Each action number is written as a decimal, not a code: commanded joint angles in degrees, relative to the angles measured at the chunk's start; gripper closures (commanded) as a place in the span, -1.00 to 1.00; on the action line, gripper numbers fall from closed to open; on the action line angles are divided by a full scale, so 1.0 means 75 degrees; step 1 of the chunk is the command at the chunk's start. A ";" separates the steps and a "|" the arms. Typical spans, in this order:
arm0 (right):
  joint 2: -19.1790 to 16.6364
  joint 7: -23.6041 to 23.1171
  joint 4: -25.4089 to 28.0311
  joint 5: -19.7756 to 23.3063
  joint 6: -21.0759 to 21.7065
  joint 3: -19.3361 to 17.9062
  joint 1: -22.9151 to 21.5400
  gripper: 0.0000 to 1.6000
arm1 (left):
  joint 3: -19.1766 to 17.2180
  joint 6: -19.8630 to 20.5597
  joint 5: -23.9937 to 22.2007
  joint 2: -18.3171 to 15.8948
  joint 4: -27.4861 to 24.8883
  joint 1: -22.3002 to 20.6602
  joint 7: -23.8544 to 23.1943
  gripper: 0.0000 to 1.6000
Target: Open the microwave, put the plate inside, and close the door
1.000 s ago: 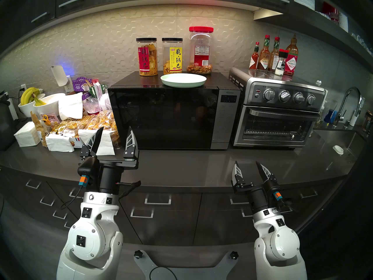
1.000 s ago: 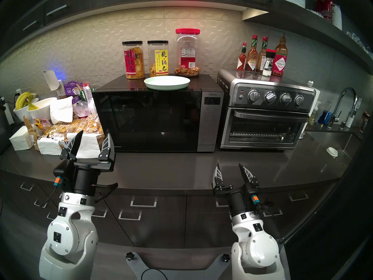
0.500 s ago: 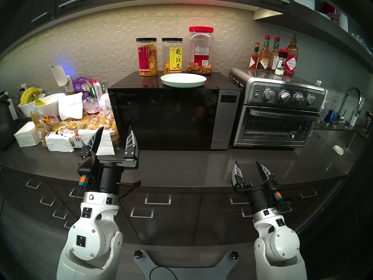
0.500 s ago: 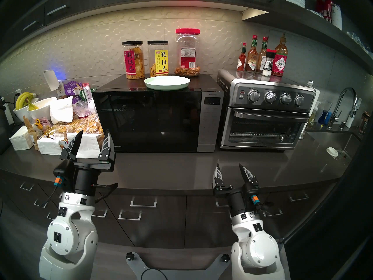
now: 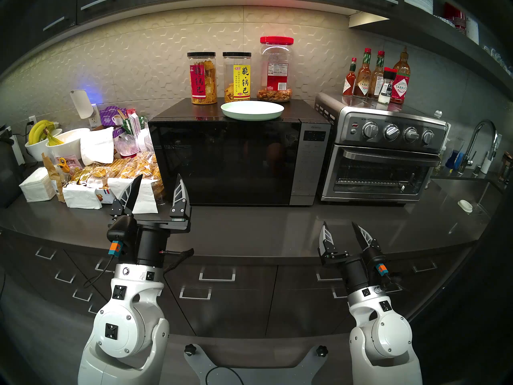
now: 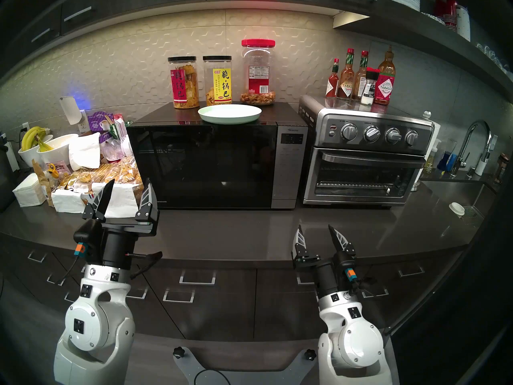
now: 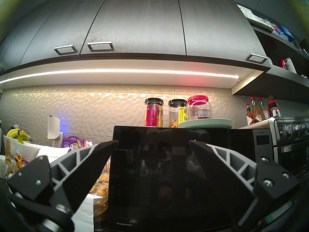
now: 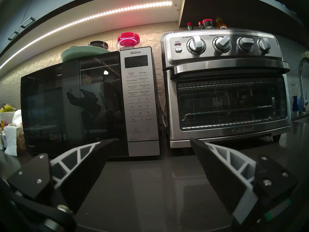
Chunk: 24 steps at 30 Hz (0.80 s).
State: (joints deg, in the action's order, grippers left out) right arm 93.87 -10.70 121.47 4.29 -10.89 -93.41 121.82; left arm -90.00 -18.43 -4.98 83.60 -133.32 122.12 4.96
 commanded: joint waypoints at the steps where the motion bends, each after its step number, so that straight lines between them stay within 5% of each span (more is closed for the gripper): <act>1: -0.0007 -0.0007 0.0155 0.0000 -0.0023 -0.0001 -0.0019 -1.00 | -0.0006 -0.0013 0.0001 0.0009 -0.0144 0.0017 0.0010 -1.00; 24: -0.0005 -0.0008 0.0155 0.0000 -0.0022 -0.0001 -0.0019 -1.00 | -0.0007 -0.0013 0.0002 0.0011 -0.0144 0.0017 0.0008 -1.00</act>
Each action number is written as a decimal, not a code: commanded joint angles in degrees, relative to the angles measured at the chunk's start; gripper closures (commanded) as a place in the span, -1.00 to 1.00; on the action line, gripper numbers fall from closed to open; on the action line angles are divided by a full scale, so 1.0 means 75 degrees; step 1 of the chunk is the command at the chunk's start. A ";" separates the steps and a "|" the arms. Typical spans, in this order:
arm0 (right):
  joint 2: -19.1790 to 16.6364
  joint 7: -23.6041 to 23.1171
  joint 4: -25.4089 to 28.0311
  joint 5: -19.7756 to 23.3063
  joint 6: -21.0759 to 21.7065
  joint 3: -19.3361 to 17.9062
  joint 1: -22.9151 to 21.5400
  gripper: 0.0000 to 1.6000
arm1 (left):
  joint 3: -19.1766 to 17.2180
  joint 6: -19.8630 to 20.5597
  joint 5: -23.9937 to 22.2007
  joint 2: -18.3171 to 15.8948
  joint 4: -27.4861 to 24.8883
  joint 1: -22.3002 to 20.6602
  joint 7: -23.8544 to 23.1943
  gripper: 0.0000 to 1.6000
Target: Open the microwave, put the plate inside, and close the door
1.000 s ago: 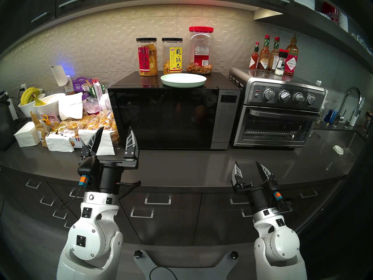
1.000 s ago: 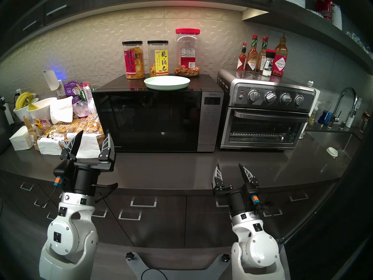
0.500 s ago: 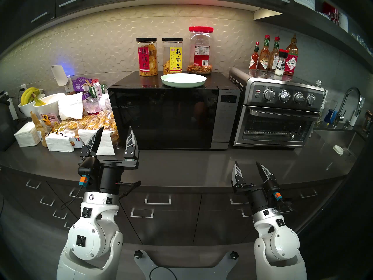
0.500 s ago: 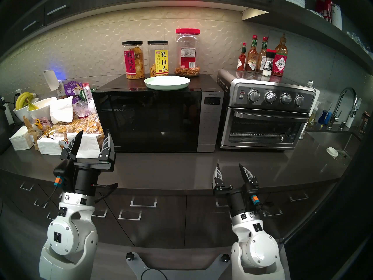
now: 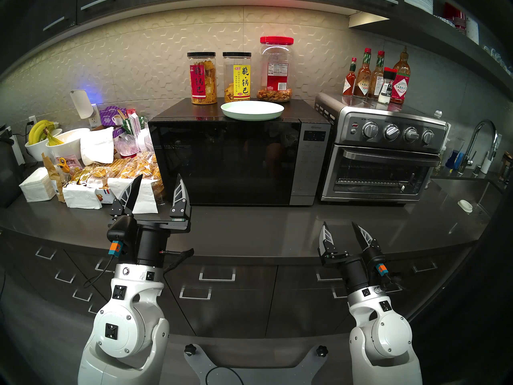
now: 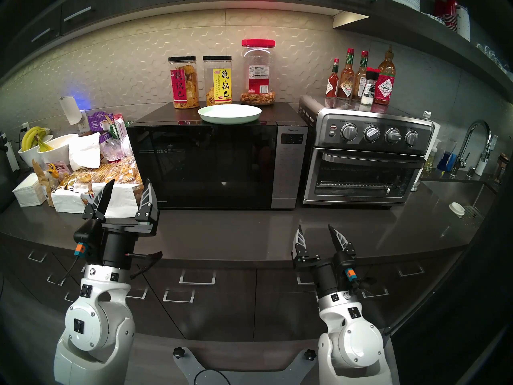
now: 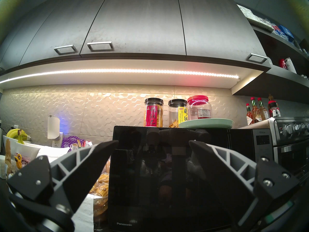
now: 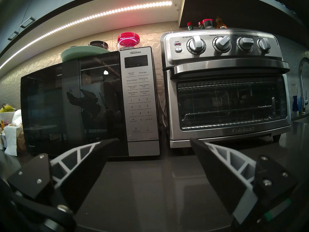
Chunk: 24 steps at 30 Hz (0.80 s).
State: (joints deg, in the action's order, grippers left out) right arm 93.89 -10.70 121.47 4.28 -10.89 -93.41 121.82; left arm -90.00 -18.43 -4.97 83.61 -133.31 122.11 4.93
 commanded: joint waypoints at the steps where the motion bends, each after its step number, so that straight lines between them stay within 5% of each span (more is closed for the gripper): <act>1: -0.0008 -0.0009 0.0156 0.0001 -0.0023 -0.0001 -0.0019 -1.00 | -0.0007 -0.0013 0.0001 0.0010 -0.0144 0.0019 0.0012 -1.00; 24: -0.0007 -0.0009 0.0156 0.0000 -0.0023 -0.0001 -0.0019 -1.00 | -0.0007 -0.0013 0.0001 0.0012 -0.0144 0.0019 0.0010 -1.00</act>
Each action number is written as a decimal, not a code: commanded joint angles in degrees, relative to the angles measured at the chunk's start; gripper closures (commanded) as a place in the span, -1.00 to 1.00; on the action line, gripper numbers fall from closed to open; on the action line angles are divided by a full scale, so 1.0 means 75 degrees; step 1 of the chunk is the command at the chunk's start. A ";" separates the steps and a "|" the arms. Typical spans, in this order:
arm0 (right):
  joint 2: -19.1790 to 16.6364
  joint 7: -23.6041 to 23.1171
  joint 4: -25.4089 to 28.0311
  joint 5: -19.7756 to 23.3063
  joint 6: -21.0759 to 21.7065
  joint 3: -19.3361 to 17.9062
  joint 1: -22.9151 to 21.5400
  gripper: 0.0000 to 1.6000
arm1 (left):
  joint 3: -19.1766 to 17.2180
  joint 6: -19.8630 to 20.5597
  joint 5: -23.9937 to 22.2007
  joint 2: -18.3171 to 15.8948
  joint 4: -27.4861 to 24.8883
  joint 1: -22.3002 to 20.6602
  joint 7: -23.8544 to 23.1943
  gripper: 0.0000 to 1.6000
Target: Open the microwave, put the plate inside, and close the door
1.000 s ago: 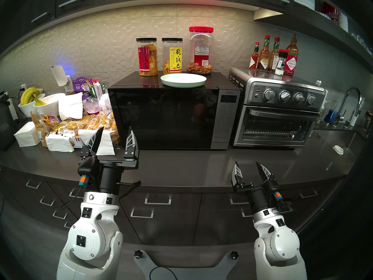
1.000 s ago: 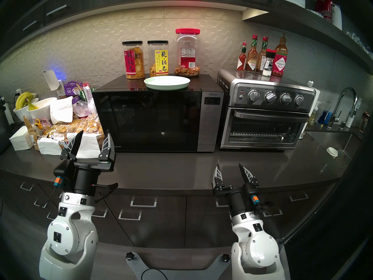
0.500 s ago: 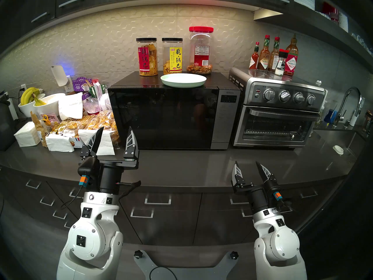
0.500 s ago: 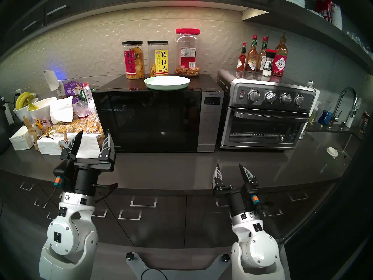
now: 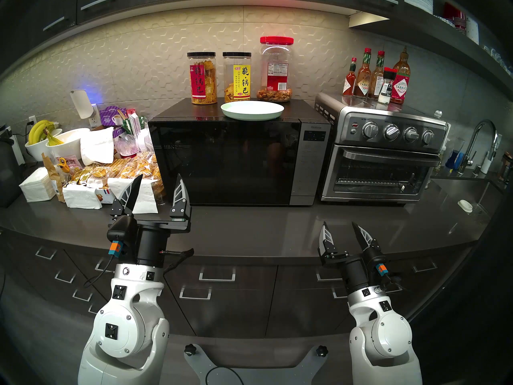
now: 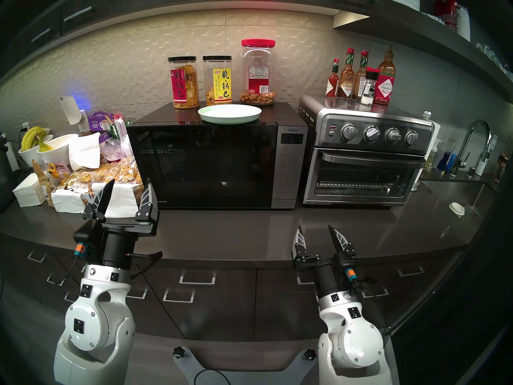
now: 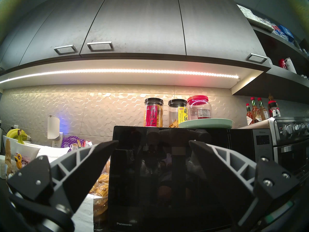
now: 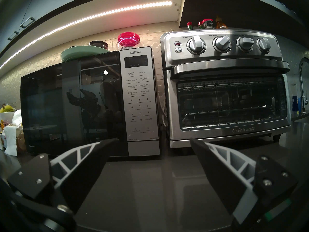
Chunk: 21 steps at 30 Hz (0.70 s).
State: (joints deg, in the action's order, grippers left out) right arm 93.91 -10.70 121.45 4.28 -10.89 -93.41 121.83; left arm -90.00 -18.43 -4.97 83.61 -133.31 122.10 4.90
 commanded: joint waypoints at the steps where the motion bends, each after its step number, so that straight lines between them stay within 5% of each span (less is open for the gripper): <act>1: -0.0009 -0.0009 0.0158 0.0000 -0.0023 -0.0001 -0.0019 -1.00 | -0.0007 -0.0013 0.0001 0.0011 -0.0145 0.0019 0.0013 -1.00; 21: -0.0008 -0.0010 0.0157 0.0000 -0.0024 -0.0002 -0.0020 -1.00 | -0.0119 -0.0118 -0.0157 0.0035 -0.0273 0.0298 0.0025 -1.00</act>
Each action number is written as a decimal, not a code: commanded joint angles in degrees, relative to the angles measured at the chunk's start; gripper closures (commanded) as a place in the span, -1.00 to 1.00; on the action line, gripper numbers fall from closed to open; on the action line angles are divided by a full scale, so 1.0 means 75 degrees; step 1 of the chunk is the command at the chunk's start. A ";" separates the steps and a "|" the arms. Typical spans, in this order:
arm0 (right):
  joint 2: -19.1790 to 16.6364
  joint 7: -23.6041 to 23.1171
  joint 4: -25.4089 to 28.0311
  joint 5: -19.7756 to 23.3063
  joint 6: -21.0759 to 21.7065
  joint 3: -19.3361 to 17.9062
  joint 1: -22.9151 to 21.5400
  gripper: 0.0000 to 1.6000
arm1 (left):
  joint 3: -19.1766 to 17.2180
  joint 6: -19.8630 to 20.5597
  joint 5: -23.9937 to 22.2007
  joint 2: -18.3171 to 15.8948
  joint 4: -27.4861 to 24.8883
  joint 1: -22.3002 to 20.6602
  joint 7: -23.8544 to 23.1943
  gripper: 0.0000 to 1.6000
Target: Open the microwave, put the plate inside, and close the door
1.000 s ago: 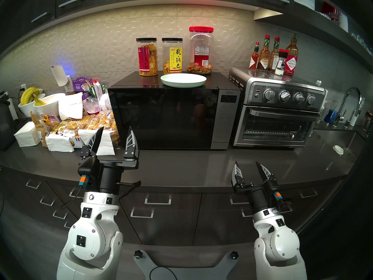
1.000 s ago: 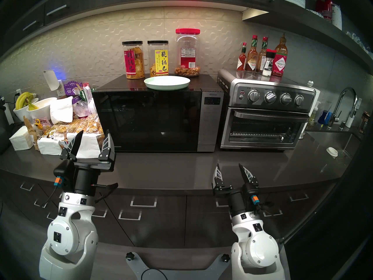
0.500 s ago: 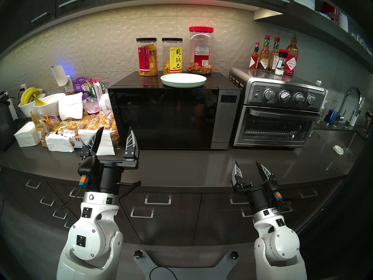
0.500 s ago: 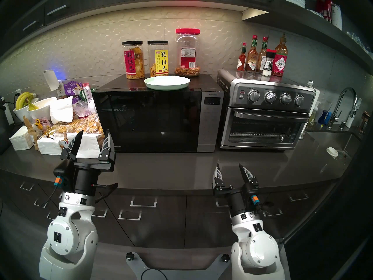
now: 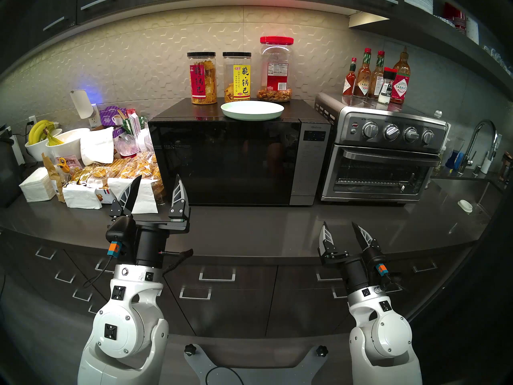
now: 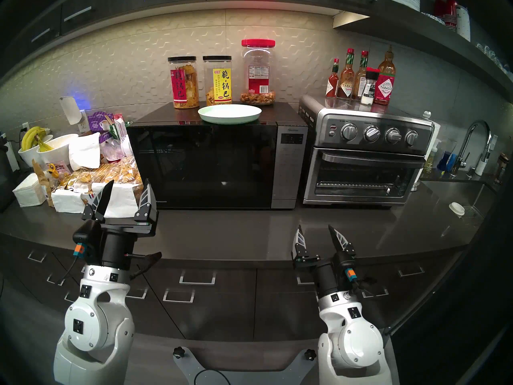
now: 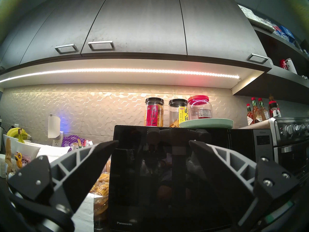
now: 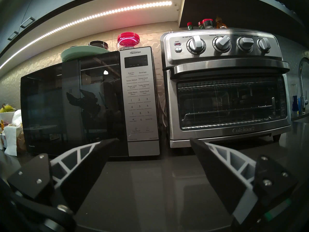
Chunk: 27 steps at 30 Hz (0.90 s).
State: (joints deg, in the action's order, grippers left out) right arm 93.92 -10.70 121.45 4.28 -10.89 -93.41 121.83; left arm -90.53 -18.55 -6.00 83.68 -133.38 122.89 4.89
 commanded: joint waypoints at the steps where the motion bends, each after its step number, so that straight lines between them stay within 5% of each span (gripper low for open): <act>1: -0.0010 -0.0010 0.0157 0.0000 -0.0024 -0.0002 -0.0020 -1.00 | -0.0070 -0.0095 -0.0004 0.0016 -0.0310 0.0230 0.0024 -1.00; 15: -0.0009 -0.0010 0.0151 0.0000 -0.0028 -0.0002 -0.0023 -1.00 | -0.0587 0.0552 -0.0424 -0.0355 -0.0882 0.0324 -0.0304 -1.00; 27: -0.0006 -0.0008 0.0126 0.0000 -0.0034 -0.0002 -0.0037 -1.00 | -0.1590 0.1474 -0.1379 -0.0879 -0.0882 -0.0885 -0.0771 -1.00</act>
State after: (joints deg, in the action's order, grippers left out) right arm 93.93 -10.70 121.41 4.28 -10.89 -93.42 121.82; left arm -97.35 -9.38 -12.57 79.91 -138.31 122.83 0.79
